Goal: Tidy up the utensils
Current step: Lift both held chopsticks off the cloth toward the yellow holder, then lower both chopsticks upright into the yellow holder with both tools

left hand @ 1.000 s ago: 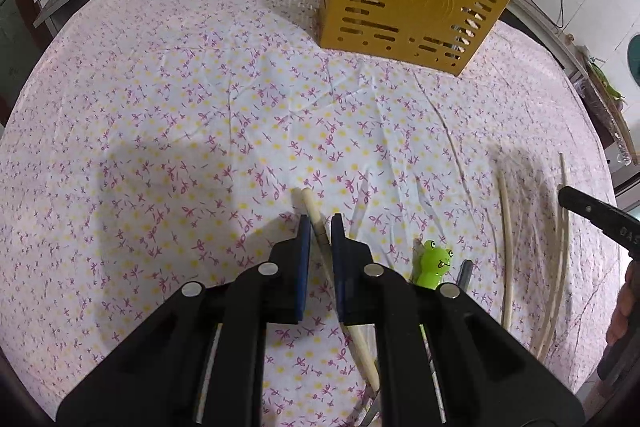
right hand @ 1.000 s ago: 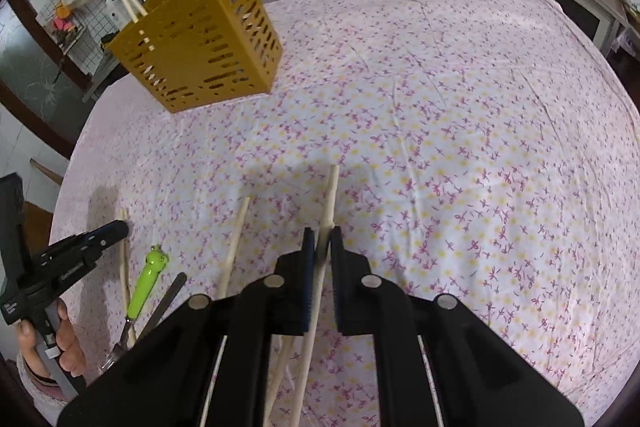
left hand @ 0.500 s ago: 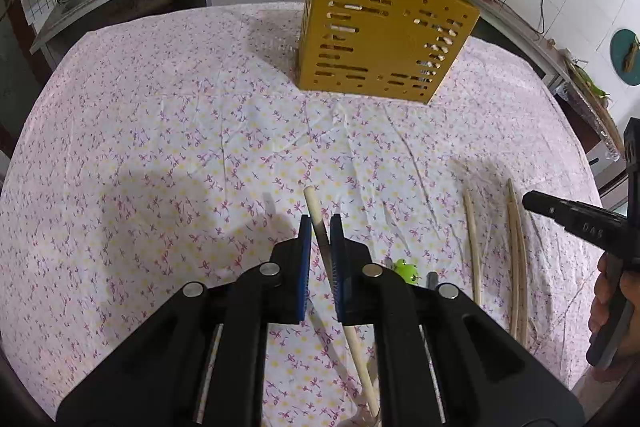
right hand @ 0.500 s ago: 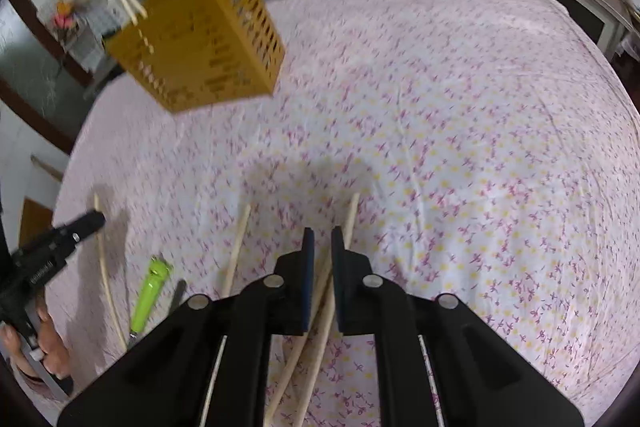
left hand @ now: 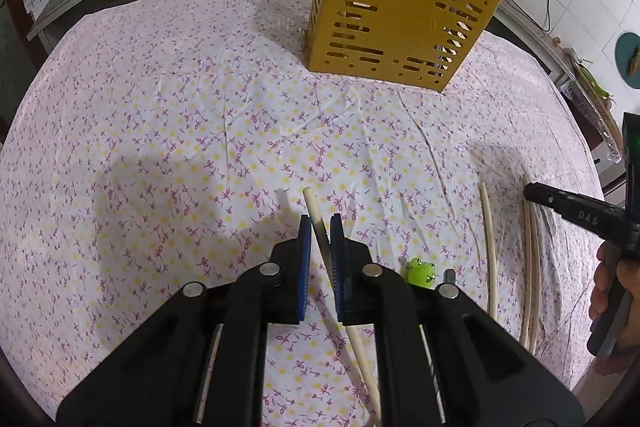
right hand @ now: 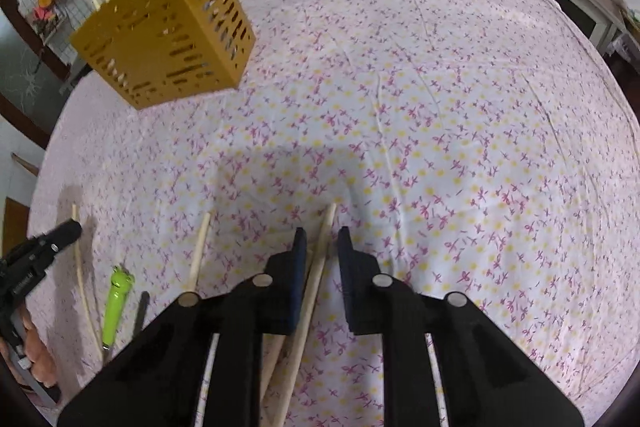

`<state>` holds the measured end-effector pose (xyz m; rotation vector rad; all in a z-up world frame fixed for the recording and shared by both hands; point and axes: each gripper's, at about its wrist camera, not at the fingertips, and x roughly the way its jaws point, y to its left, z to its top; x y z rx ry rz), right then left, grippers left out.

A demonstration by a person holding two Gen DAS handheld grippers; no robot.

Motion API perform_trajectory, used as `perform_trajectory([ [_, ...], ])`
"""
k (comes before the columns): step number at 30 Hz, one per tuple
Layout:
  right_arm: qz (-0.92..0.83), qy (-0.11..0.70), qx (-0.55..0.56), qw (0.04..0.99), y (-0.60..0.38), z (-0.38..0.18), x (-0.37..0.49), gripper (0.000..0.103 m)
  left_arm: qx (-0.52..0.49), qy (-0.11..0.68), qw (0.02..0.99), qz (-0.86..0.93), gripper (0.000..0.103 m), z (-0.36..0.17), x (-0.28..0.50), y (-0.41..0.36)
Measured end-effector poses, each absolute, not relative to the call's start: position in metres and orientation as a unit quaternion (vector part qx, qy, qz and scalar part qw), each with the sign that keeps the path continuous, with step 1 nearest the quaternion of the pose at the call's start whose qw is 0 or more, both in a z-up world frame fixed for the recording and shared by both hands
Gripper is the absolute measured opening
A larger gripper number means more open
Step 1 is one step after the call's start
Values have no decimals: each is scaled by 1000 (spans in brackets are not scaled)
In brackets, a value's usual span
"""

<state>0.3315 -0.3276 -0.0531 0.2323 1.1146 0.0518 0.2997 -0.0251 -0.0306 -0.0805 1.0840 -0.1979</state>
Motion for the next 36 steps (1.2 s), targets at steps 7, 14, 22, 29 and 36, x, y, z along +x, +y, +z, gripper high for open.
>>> perform_trajectory([
  [7, 19, 550, 103, 828, -322, -62, 346, 12, -36, 518, 849, -95, 8, -35, 303, -29],
  [14, 16, 541, 81, 837, -312, -53, 343, 5, -34, 514, 851, -99, 8, -31, 302, -29],
  [22, 31, 465, 84, 881, -315, -8, 310, 5, -41, 477, 870, -118, 7, -3, 292, -28],
  [29, 35, 380, 83, 921, -318, 44, 294, 5, -36, 433, 891, -135, 6, 29, 279, -31],
  [36, 50, 330, 80, 939, -310, 81, 289, 5, -37, 391, 908, -144, 4, 70, 269, -28],
])
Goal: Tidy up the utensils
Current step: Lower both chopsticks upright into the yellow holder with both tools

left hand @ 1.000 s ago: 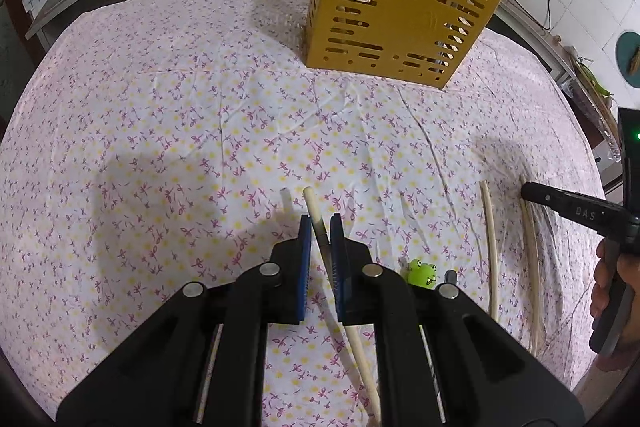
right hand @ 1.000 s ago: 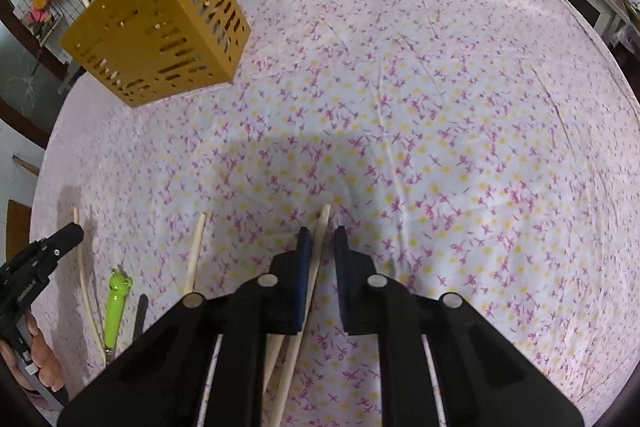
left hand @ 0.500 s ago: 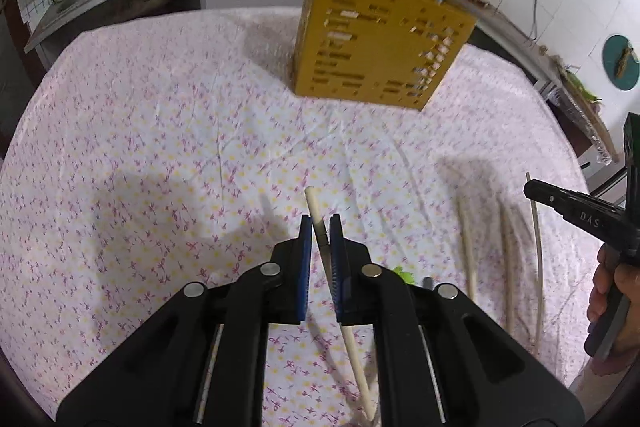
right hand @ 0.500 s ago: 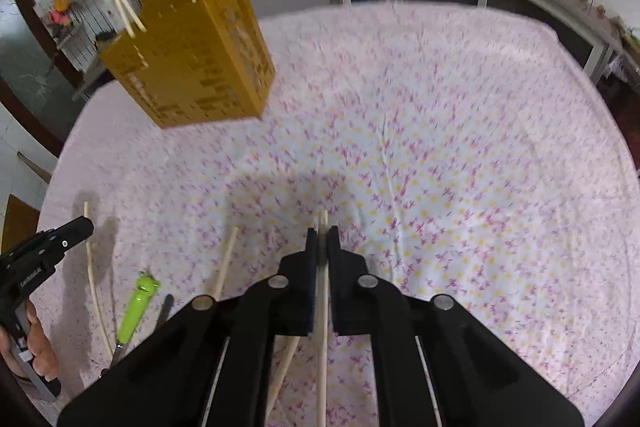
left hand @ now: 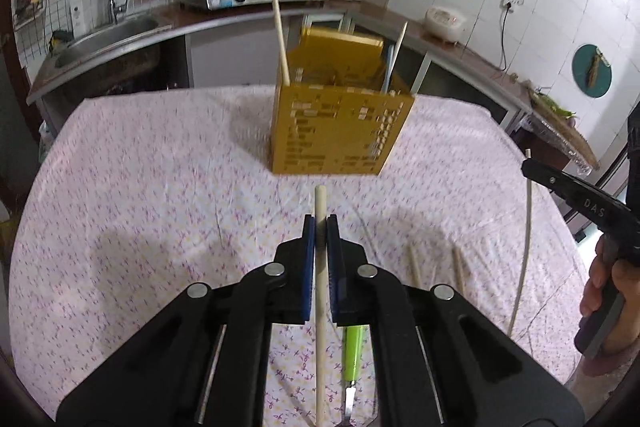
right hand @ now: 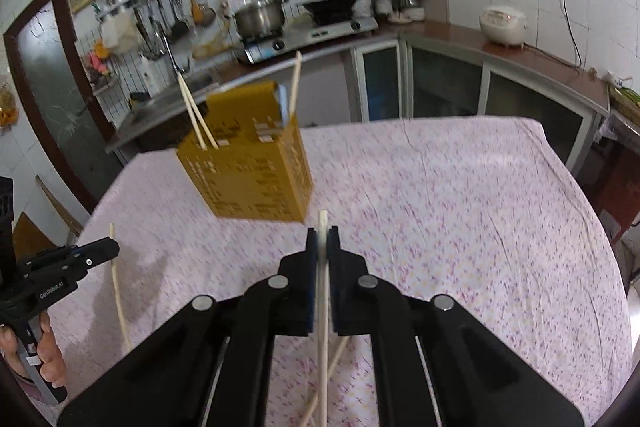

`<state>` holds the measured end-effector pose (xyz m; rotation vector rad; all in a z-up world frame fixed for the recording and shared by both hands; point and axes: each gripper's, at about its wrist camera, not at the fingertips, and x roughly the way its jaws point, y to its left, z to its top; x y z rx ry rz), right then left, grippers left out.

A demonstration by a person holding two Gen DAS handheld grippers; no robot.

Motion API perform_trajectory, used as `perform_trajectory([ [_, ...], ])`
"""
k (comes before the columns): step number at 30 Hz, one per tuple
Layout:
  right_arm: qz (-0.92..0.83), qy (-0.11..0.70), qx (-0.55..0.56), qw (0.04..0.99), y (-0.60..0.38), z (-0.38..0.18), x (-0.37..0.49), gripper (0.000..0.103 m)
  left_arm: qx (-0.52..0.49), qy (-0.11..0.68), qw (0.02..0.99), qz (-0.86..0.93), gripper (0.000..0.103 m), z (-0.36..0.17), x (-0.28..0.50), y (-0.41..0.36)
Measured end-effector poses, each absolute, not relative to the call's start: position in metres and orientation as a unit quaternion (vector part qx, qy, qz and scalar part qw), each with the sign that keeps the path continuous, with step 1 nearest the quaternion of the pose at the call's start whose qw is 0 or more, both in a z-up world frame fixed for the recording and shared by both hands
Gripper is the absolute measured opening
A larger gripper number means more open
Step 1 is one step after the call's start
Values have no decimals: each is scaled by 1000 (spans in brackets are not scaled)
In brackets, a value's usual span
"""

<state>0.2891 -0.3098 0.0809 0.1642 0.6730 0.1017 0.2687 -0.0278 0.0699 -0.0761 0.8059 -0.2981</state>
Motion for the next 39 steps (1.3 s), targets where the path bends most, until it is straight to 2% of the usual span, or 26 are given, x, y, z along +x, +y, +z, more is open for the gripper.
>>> perform_trajectory([
  [18, 58, 255, 79, 962, -289, 117, 315, 5, -63, 328, 928, -163, 4, 100, 297, -26],
  [24, 60, 209, 84, 973, -284, 138, 332, 5, -60, 285, 943, -162, 4, 134, 313, -31],
  [32, 47, 123, 83, 988, -273, 192, 372, 5, -49, 200, 968, -144, 4, 206, 356, -34],
  [39, 26, 63, 85, 994, -271, 218, 410, 5, -58, 143, 979, -132, 4, 233, 396, -36],
])
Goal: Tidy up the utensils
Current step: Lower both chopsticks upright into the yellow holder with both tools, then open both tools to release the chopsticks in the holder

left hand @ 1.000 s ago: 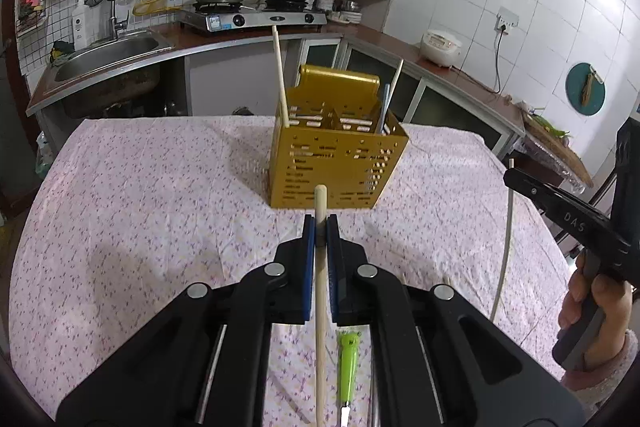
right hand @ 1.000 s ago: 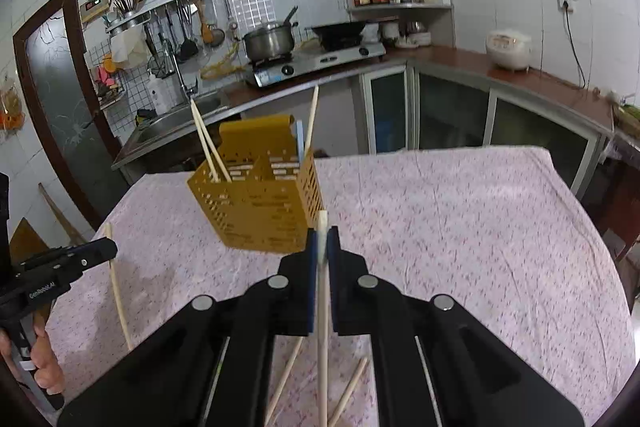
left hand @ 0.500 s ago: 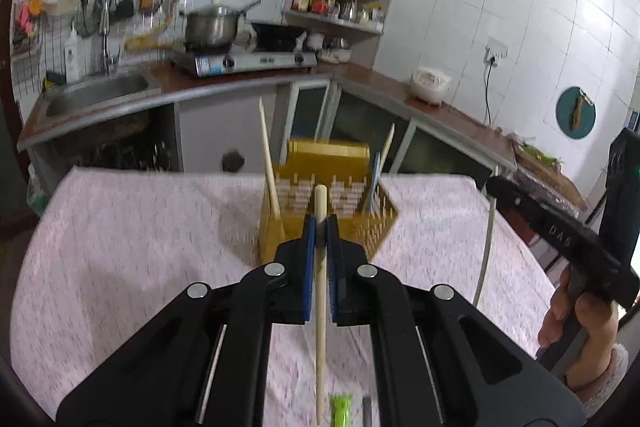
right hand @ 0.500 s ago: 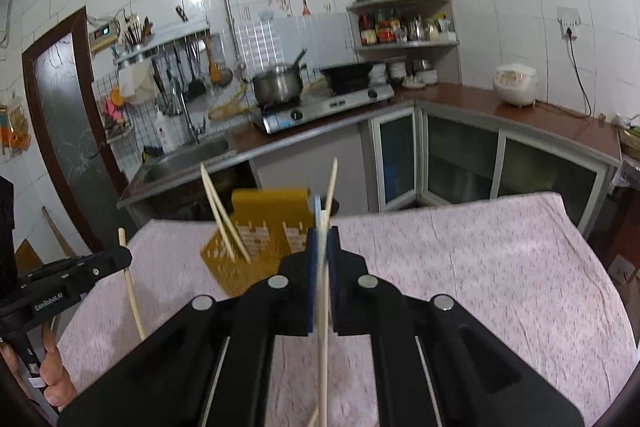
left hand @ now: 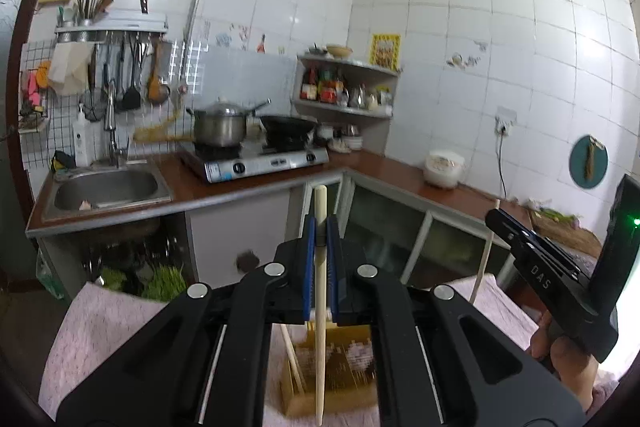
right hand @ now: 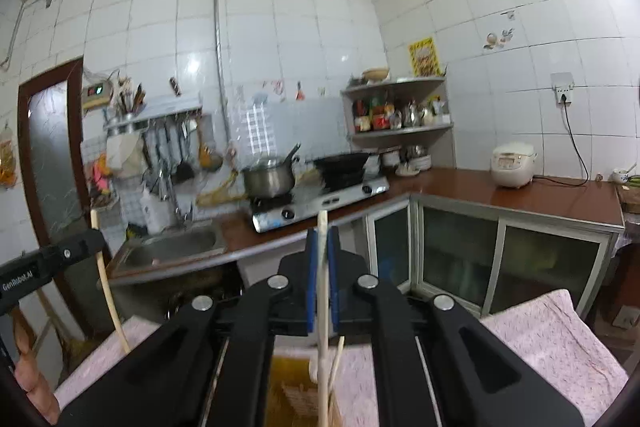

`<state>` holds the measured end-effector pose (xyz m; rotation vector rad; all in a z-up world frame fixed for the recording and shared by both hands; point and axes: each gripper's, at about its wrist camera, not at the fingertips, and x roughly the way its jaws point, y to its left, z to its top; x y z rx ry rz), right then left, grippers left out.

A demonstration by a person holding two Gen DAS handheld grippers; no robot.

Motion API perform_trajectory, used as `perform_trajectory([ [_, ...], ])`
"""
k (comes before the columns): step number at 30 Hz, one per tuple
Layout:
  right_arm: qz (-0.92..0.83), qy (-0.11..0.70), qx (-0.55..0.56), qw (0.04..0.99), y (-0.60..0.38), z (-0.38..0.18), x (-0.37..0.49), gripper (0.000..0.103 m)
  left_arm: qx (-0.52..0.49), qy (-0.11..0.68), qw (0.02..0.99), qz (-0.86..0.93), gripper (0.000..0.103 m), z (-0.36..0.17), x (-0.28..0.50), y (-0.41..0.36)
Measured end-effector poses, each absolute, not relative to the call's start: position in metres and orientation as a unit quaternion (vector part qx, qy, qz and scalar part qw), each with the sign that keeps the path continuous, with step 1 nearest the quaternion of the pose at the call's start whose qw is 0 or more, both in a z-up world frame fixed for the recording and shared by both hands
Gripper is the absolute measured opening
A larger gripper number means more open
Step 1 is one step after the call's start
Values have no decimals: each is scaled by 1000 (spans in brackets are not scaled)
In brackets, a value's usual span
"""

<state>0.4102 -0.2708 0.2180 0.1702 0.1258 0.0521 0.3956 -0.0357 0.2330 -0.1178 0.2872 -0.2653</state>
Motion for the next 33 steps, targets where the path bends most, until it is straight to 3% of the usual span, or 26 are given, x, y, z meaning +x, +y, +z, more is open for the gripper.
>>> perform_trajectory([
  [7, 34, 42, 105, 993, -268, 208, 439, 5, -47, 130, 982, -130, 4, 211, 424, -46],
  [12, 52, 75, 96, 991, -258, 173, 454, 5, -50, 116, 984, -123, 5, 189, 428, -44],
  [21, 66, 84, 75, 991, -250, 159, 452, 5, -57, 99, 985, -130, 4, 200, 428, -44],
  [33, 83, 144, 70, 984, -254, 118, 455, 6, -56, 195, 971, -128, 4, 126, 439, -42],
])
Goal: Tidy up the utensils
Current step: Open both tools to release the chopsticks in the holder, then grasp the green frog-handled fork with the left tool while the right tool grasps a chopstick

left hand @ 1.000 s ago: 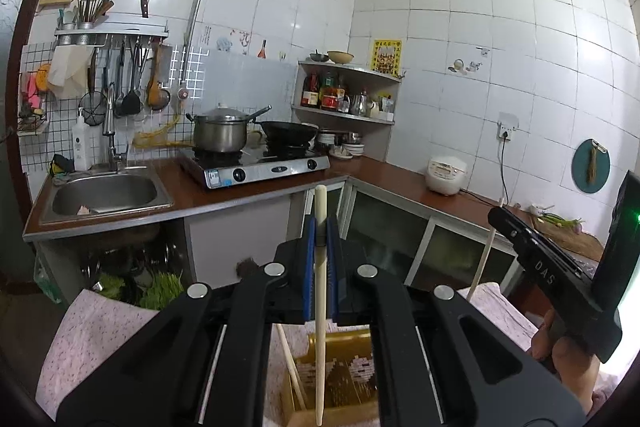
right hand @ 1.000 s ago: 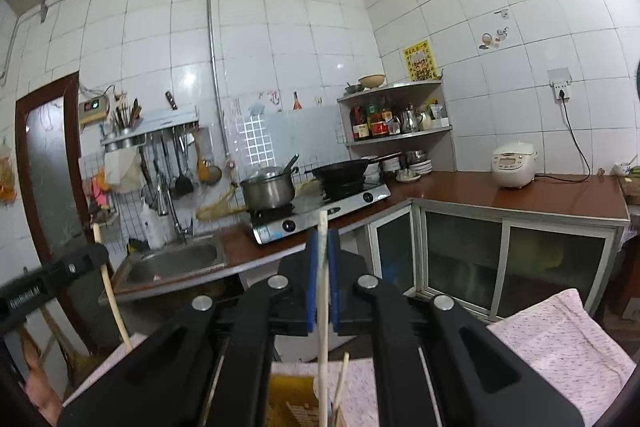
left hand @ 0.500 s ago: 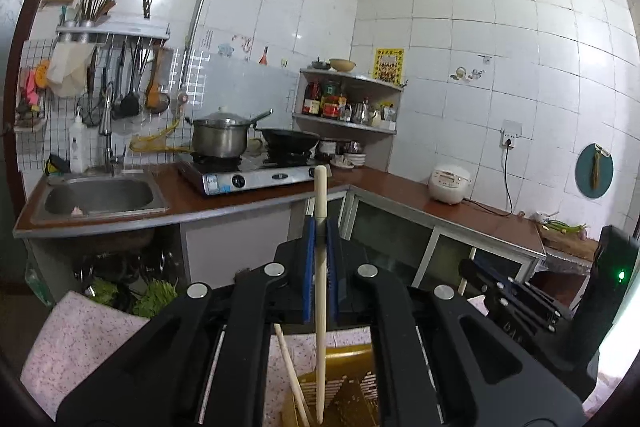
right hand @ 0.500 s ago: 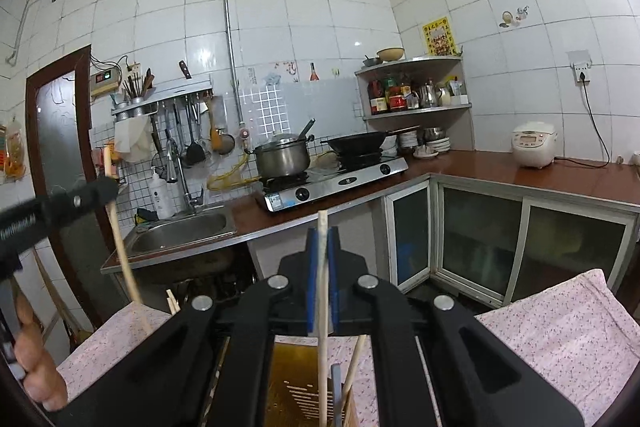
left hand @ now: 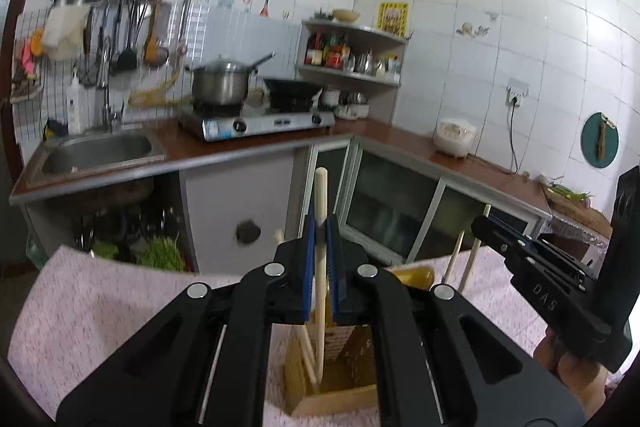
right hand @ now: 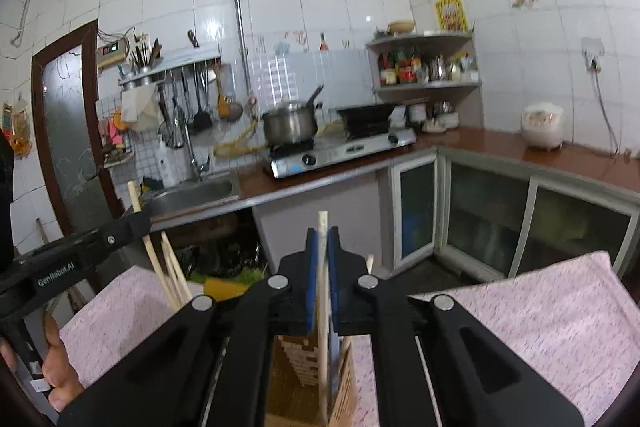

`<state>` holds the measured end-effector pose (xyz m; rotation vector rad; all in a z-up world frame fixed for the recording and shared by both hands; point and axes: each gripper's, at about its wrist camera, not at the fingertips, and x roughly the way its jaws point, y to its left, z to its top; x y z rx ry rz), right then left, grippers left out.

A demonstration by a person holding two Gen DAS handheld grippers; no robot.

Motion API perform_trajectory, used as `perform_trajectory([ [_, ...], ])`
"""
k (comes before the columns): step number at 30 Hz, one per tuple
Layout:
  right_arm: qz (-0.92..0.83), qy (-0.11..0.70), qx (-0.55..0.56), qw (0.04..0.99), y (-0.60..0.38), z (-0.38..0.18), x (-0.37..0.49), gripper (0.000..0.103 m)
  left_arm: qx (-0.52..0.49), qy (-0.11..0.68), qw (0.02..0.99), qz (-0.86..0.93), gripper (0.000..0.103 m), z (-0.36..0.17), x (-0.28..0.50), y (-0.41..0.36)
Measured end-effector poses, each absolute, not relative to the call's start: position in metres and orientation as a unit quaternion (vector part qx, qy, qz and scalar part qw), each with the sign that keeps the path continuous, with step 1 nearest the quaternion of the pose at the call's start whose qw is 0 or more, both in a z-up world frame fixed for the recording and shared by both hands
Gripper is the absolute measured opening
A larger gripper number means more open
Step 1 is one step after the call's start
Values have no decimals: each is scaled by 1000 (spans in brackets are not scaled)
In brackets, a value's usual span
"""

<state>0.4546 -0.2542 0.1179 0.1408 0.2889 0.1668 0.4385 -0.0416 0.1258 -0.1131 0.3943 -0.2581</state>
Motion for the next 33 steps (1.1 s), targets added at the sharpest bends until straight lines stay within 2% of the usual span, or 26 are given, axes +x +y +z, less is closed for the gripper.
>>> perform_trajectory([
  [4, 88, 180, 73, 977, -258, 107, 456, 8, -70, 227, 963, -129, 6, 114, 434, -33],
  [5, 86, 183, 74, 977, -259, 106, 454, 10, -74, 235, 960, -130, 14, 114, 432, -30],
  [6, 84, 186, 75, 976, -260, 108, 451, 16, -78, 242, 958, -130, 21, 114, 430, -29],
  [7, 84, 188, 82, 975, -264, 111, 444, 40, -86, 251, 956, -128, 37, 114, 426, -25],
  [8, 83, 188, 86, 975, -266, 114, 439, 59, -91, 257, 954, -127, 51, 114, 421, -22],
  [12, 61, 201, 76, 975, -279, 121, 404, 60, -89, 271, 951, -122, 69, 116, 393, -15],
  [17, 20, 244, 50, 968, -292, 106, 364, 74, -83, 300, 943, -119, 90, 104, 355, -7],
  [20, 7, 282, 41, 958, -300, 86, 341, 78, -79, 327, 934, -117, 97, 88, 335, -5],
  [24, -4, 325, 29, 945, -306, 52, 312, 83, -76, 362, 922, -116, 98, 60, 313, -5],
  [33, -32, 384, 39, 922, -315, -2, 282, 83, -60, 428, 895, -109, 98, -8, 279, -18],
])
